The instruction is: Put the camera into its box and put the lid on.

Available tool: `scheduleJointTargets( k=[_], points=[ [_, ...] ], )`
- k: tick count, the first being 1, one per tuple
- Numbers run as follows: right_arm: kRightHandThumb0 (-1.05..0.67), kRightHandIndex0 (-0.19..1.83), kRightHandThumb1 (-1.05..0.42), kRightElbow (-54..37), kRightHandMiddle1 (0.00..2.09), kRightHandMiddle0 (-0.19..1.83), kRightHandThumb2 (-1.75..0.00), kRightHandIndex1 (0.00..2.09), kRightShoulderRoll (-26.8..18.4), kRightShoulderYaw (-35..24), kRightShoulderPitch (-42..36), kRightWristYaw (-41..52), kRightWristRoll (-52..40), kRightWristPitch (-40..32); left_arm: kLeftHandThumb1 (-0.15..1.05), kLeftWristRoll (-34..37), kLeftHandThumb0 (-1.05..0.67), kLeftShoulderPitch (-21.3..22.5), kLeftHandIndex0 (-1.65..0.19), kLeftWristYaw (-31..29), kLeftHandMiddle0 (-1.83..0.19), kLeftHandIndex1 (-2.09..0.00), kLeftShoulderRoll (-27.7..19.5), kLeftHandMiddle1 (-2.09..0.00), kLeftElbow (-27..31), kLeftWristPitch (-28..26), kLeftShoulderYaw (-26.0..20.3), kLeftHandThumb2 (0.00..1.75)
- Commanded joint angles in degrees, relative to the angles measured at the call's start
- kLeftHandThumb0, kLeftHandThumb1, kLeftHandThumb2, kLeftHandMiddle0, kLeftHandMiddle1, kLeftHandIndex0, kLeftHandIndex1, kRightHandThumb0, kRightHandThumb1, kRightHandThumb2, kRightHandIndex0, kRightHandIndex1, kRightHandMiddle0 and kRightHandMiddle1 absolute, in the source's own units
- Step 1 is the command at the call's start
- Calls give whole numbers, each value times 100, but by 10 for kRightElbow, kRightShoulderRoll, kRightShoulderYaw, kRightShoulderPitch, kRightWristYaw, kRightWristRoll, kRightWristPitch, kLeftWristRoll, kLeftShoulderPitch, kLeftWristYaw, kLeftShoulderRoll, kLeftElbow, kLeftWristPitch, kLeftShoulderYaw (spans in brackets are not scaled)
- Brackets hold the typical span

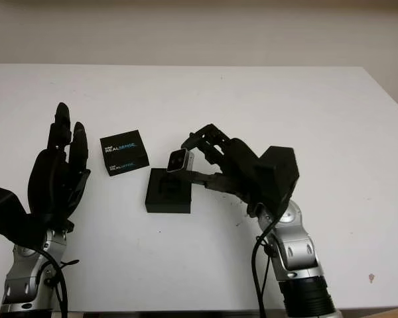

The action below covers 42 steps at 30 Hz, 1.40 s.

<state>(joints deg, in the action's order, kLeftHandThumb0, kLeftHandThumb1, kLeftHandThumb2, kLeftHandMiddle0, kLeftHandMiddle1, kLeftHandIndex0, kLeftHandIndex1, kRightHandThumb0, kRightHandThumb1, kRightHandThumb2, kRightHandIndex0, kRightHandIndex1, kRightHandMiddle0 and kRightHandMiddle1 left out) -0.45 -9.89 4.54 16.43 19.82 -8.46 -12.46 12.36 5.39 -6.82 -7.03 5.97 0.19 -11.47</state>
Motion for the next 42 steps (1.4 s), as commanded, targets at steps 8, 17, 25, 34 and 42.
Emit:
scheduleJointTargets(
  k=[8, 17, 25, 34, 42],
  points=[
    [-38, 9, -104, 47, 186, 11, -6, 8, 20, 6, 5, -6, 16, 35, 105, 0, -68, -4, 19, -1, 19, 0, -1, 0, 2, 1, 0, 46],
    [-41, 11, -102, 95, 183, 17, -5, 8, 33, 12, 26, -3, 27, 51, 105, -3, -69, -4, 19, 0, 19, 0, -1, 0, -1, 4, 1, 46],
    [-42, 13, -100, 130, 177, 21, -5, 8, 35, 12, 50, 7, 33, 52, 105, -7, -70, -3, 19, 3, 19, 0, -1, 0, 0, -2, 3, 47],
    [-44, 15, -99, 165, 173, 25, -5, 9, 40, 12, 68, 29, 33, 82, 105, -8, -71, -4, 19, 3, 19, 0, 0, 0, 1, 0, 4, 48],
    [-43, 17, -98, 175, 171, 28, -5, 9, 37, 22, 70, 38, 47, 95, 105, -8, -71, -4, 19, 7, 19, 0, 3, 0, 2, -2, 4, 47]
  ],
)
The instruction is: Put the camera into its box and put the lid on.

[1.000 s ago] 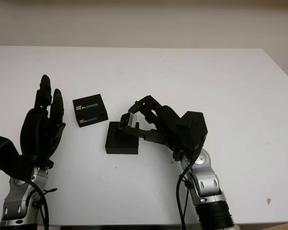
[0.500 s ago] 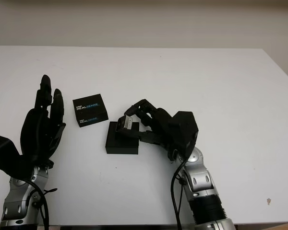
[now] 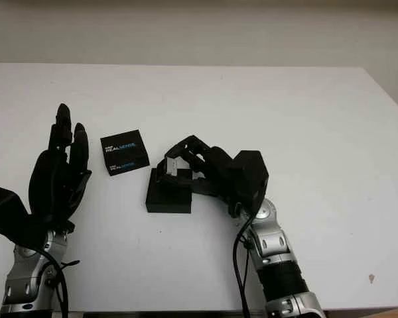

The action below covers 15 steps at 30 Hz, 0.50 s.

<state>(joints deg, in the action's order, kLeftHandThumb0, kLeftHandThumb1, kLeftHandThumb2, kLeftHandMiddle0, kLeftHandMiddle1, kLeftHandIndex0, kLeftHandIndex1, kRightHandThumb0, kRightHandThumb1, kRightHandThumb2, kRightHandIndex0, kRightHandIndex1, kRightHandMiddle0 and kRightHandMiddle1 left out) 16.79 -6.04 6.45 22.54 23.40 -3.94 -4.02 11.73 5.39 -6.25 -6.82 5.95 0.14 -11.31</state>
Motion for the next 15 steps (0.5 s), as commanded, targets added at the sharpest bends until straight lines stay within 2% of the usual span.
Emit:
scheduleJointTargets(
  k=[1, 8, 15],
  points=[
    [-43, 17, -98, 4, 171, 29, -5, 9, -2, 3, 9, 4, 3, 13, 105, -2, -71, -4, 19, 2, 19, 0, 2, 0, 2, 0, 2, 46],
    [-42, 16, -98, 13, 170, 28, -5, 8, -5, 6, 5, 18, 13, 34, 105, 0, -71, -3, 19, 1, 19, 0, 1, 0, 0, 0, 2, 46],
    [-41, 17, -99, -8, 169, 28, -6, 8, -8, 8, -14, 20, 16, 10, 105, -4, -71, -4, 19, 2, 19, 0, 0, 0, 4, -3, 4, 47]
  ],
)
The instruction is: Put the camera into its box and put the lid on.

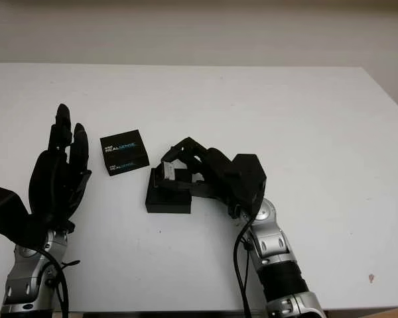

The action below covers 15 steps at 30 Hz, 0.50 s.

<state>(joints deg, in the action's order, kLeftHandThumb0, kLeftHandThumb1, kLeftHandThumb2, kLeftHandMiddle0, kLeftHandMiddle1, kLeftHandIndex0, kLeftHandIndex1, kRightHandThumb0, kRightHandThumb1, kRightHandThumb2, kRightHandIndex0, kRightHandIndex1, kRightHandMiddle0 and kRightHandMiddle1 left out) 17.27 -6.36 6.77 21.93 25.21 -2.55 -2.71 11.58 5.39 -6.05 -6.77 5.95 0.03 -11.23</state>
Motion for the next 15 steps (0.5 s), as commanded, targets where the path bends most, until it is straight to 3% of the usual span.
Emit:
scheduleJointTargets(
  k=[1, 15],
  points=[
    [-41, 18, -99, -15, 169, 28, -6, 8, -6, 5, -11, 1, 4, -3, 105, 0, -71, -4, 19, -1, 19, 0, 0, 0, 3, 0, 3, 47],
    [-41, 17, -101, 9, 167, 20, -6, 7, -10, 16, -31, -27, 39, 32, 105, -1, -71, -6, 19, -3, 19, 0, 2, 0, 6, 2, 5, 45]
  ],
)
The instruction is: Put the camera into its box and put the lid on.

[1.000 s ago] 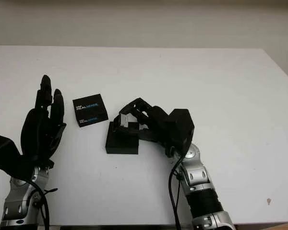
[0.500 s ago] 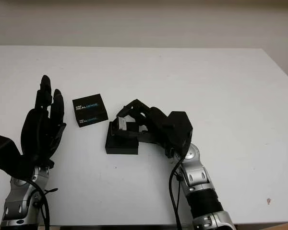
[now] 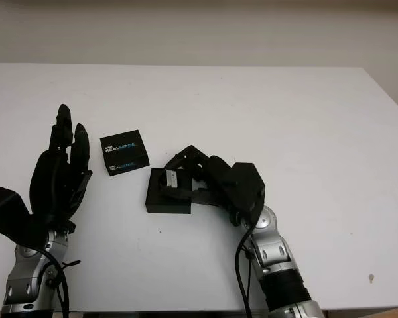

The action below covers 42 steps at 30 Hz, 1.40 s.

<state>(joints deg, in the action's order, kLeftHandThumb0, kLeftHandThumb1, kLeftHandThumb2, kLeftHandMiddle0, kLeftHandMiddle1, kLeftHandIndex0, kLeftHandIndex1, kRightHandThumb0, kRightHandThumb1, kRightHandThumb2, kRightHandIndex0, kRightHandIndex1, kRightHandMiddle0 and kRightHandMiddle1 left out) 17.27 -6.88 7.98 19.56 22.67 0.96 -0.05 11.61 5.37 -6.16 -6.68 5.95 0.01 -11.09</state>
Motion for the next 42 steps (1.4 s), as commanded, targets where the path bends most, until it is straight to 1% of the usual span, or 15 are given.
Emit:
scheduleJointTargets(
  k=[1, 9, 13, 15, 18, 21, 32, 37, 42],
  points=[
    [-41, 17, -101, 12, 167, 20, -6, 7, -4, 4, -8, -2, 5, 8, 105, -1, -71, -6, 19, -2, 19, 0, 1, 0, 6, 1, 4, 45],
    [-46, 17, -101, 23, 167, 22, -6, 7, -1, 10, -12, -4, 11, 20, 105, 1, -71, -6, 19, -1, 19, 0, 2, 0, 6, 1, 5, 44],
    [-47, 17, -102, 22, 166, 24, -6, 7, 4, 11, -13, -8, 9, 13, 105, -1, -72, -6, 19, 1, 19, 0, 2, 0, 6, 1, 5, 45],
    [-47, 18, -101, 17, 166, 25, -5, 7, 12, 6, -15, -11, -2, -6, 105, -1, -72, -6, 19, 1, 19, 0, 2, 0, 4, 3, 5, 44],
    [-45, 18, -102, 0, 166, 24, -5, 6, 24, -6, -17, -16, -26, -55, 105, -2, -72, -5, 19, 2, 19, 0, 2, 0, 3, 3, 5, 45],
    [-43, 17, -102, -14, 167, 22, -6, 6, 31, -10, -20, -20, -38, -80, 105, -2, -72, -5, 19, 2, 19, 0, 2, 0, 4, 2, 5, 45],
    [-44, 18, -103, -96, 172, 20, -5, 6, 47, 16, -52, -66, -17, -166, 105, 2, -71, -3, 19, 0, 19, 0, 2, 0, 4, 2, 4, 44],
    [-42, 17, -104, -117, 173, 17, -6, 5, 44, 25, -64, -67, -11, -181, 105, 3, -71, -5, 19, -1, 19, 0, 0, 0, 7, -2, 4, 45],
    [-42, 17, -104, -117, 175, 17, -6, 5, 35, 37, -72, -62, 3, -163, 105, 2, -71, -6, 19, 0, 19, 0, 0, 0, 8, 0, 4, 45]
  ],
)
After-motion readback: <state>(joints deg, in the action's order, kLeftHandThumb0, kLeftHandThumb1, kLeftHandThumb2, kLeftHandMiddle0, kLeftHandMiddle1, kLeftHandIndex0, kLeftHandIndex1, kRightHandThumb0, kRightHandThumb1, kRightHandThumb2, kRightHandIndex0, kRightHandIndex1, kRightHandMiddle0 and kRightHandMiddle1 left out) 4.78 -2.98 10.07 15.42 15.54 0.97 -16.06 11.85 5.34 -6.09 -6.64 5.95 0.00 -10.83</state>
